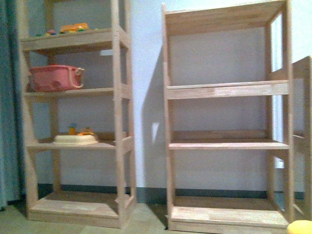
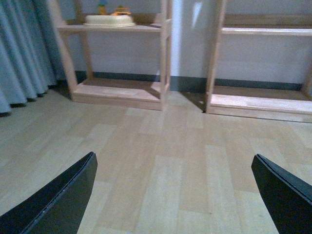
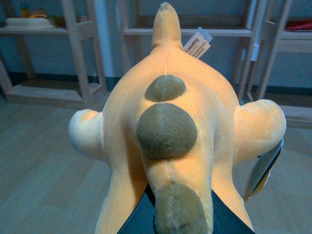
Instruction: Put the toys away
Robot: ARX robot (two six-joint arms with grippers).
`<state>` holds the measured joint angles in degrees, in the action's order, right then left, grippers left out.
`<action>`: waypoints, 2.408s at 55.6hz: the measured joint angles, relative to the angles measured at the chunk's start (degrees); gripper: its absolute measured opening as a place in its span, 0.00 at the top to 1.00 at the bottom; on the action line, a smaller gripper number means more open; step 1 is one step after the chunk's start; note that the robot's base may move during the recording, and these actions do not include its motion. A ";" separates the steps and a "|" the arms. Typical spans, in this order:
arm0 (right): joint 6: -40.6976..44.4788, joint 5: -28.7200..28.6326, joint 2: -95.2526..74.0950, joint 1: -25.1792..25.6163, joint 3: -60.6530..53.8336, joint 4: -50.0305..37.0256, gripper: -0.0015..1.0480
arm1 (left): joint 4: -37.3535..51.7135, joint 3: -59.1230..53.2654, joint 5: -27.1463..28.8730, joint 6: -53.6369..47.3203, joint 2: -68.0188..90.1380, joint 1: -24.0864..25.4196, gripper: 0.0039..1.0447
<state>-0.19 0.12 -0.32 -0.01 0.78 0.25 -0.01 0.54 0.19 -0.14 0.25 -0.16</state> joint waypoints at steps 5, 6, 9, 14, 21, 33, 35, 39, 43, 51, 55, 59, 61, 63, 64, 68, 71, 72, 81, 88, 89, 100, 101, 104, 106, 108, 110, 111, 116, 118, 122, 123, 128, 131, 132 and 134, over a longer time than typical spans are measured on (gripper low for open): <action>0.00 0.37 0.00 0.11 -0.02 0.00 0.94 | -0.02 0.00 -0.31 0.00 0.02 -0.07 0.06; 0.00 0.39 0.00 0.11 0.00 0.00 0.94 | -0.02 0.00 -0.33 -0.02 0.02 -0.07 0.06; 0.00 0.42 0.00 0.11 0.00 0.00 0.94 | -0.02 0.00 -0.24 0.00 0.02 -0.07 0.06; 0.00 0.04 0.00 0.09 0.00 0.00 0.94 | -0.02 0.00 -0.11 0.00 0.00 -0.07 0.06; 0.00 -0.57 0.00 0.02 0.00 0.00 0.94 | -0.02 0.00 -0.11 0.00 0.00 -0.07 0.06; 0.00 -0.13 0.00 0.04 0.00 0.00 0.94 | -0.02 0.00 -0.11 0.00 0.00 -0.07 0.06; 0.00 -0.15 0.00 0.04 0.00 0.00 0.94 | -0.02 0.00 -0.11 0.00 0.00 -0.07 0.06; 0.00 -0.17 0.00 0.04 0.00 0.00 0.94 | -0.02 0.00 -0.11 0.00 0.00 -0.07 0.06; 0.00 -0.15 0.00 0.04 0.00 0.00 0.94 | 0.00 0.00 -0.11 0.00 0.00 -0.07 0.06; 0.00 -0.15 0.00 0.04 0.00 0.00 0.94 | -0.02 0.00 -0.11 0.00 0.00 -0.07 0.06; 0.00 -0.17 0.00 0.04 0.00 0.00 0.94 | -0.02 0.00 -0.11 0.00 0.00 -0.07 0.06; 0.00 -0.11 0.02 0.04 0.00 0.00 0.94 | 0.00 0.00 -0.11 0.00 0.00 -0.07 0.06; 0.00 -0.13 0.02 0.04 0.00 0.00 0.94 | -0.02 0.00 -0.11 0.00 0.00 -0.07 0.06; 0.00 -0.15 0.00 0.04 -0.02 0.00 0.94 | -0.02 0.00 -0.11 0.00 0.00 -0.07 0.06; 0.00 -0.15 0.00 0.04 0.00 0.00 0.94 | -0.02 0.00 -0.11 0.00 0.00 -0.07 0.06; 0.00 -0.17 0.00 0.04 0.00 0.00 0.94 | -0.02 0.00 -0.11 0.00 0.00 -0.07 0.06; 0.00 -0.15 0.02 0.04 0.00 0.00 0.94 | 0.00 0.00 -0.13 0.00 -0.02 -0.07 0.06; 0.00 -0.15 0.02 0.04 0.00 0.00 0.94 | -0.02 0.00 -0.11 0.00 0.00 -0.07 0.06; 0.00 -0.17 0.00 0.04 0.00 0.00 0.94 | -0.02 0.00 -0.13 0.00 -0.04 -0.07 0.06; 0.00 -0.17 0.00 0.04 0.00 0.00 0.94 | -0.02 0.00 -0.11 0.00 -0.04 -0.07 0.06; 0.00 -0.15 0.00 0.04 0.00 0.00 0.94 | -0.02 0.00 -0.04 0.00 -0.04 -0.07 0.06; 0.00 -0.17 0.00 0.04 0.00 0.00 0.94 | -0.02 0.00 -0.04 0.00 -0.04 -0.07 0.06; 0.00 -0.17 0.00 0.04 0.00 0.00 0.94 | -0.02 0.00 0.00 0.00 -0.04 -0.07 0.06; 0.00 -0.17 0.00 0.04 0.00 0.00 0.94 | -0.02 0.00 -0.07 0.00 -0.04 -0.07 0.06; 0.00 -0.15 0.00 0.04 0.00 0.00 0.94 | -0.02 0.00 -0.11 0.00 -0.04 -0.07 0.06; 0.00 -0.17 0.00 0.04 0.00 0.00 0.94 | -0.02 0.00 -0.09 0.00 -0.04 -0.07 0.06; 0.00 -0.15 0.00 0.04 0.00 0.00 0.94 | -0.02 0.00 -0.09 0.00 -0.04 -0.07 0.06; 0.00 -0.15 0.00 0.04 0.00 0.00 0.94 | -0.02 0.00 -0.07 0.00 -0.04 -0.07 0.06; 0.00 -0.15 0.00 0.04 0.00 0.00 0.94 | -0.02 0.00 -0.09 0.00 -0.02 -0.07 0.06; 0.00 -0.15 0.00 0.04 0.00 0.00 0.94 | -0.02 0.00 -0.09 0.00 -0.04 -0.07 0.06; 0.00 -0.15 0.00 0.04 0.00 0.00 0.94 | -0.02 0.00 -0.07 0.00 -0.02 -0.07 0.06; 0.00 -0.17 0.00 0.04 0.00 0.00 0.94 | -0.02 0.00 -0.13 0.00 -0.02 -0.07 0.06; 0.00 -0.15 0.00 0.04 0.00 0.00 0.94 | -0.02 0.00 -0.11 0.00 -0.04 -0.04 0.06; 0.00 -0.15 0.00 0.04 0.00 0.00 0.94 | -0.02 0.00 -0.09 0.00 -0.04 -0.04 0.06; 0.00 -0.15 0.00 0.04 0.00 0.00 0.94 | -0.02 0.00 -0.09 0.00 -0.04 -0.07 0.06; 0.00 -0.15 0.00 0.04 0.00 0.00 0.94 | -0.02 0.00 -0.13 0.00 -0.04 -0.07 0.06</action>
<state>-0.19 -0.03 -0.32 0.03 0.78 0.25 -0.03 0.54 0.05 -0.14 0.21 -0.23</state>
